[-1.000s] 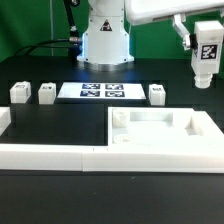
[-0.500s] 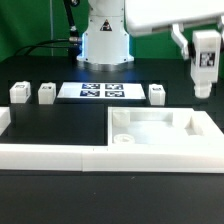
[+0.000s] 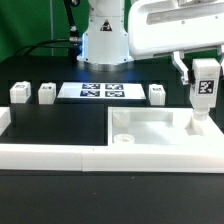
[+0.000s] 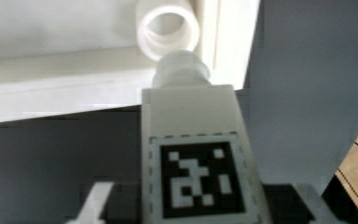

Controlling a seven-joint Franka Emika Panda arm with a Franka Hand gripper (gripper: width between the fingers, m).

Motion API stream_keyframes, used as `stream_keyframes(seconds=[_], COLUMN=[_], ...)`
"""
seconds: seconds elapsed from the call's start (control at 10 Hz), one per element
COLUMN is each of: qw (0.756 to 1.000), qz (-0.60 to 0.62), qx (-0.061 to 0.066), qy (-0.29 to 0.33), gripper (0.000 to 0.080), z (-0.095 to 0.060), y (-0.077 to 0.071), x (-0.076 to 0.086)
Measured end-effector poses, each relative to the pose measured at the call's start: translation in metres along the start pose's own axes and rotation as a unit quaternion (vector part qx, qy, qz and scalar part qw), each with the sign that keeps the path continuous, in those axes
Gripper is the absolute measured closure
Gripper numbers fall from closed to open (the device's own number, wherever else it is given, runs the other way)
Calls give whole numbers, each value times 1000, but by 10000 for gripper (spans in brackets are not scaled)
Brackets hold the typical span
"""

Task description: Assemble square table

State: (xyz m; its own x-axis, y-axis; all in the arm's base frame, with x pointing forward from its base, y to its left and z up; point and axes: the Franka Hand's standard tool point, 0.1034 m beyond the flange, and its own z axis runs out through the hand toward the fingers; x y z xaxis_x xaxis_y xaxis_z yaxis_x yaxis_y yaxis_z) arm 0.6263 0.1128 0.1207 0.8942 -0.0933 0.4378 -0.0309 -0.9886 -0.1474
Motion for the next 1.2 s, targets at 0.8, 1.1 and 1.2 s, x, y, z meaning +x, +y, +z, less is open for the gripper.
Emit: stream_keyframes(seconds=[0.8,1.1,1.2], qw=[1000,1000,1000], qz=[-10,-11,-11], qx=[-4,-3,-3], qy=[7,16,22], gripper=[508,508,508], z=[27,33,34], y=[3,0,1], x=[-17,-18,-17])
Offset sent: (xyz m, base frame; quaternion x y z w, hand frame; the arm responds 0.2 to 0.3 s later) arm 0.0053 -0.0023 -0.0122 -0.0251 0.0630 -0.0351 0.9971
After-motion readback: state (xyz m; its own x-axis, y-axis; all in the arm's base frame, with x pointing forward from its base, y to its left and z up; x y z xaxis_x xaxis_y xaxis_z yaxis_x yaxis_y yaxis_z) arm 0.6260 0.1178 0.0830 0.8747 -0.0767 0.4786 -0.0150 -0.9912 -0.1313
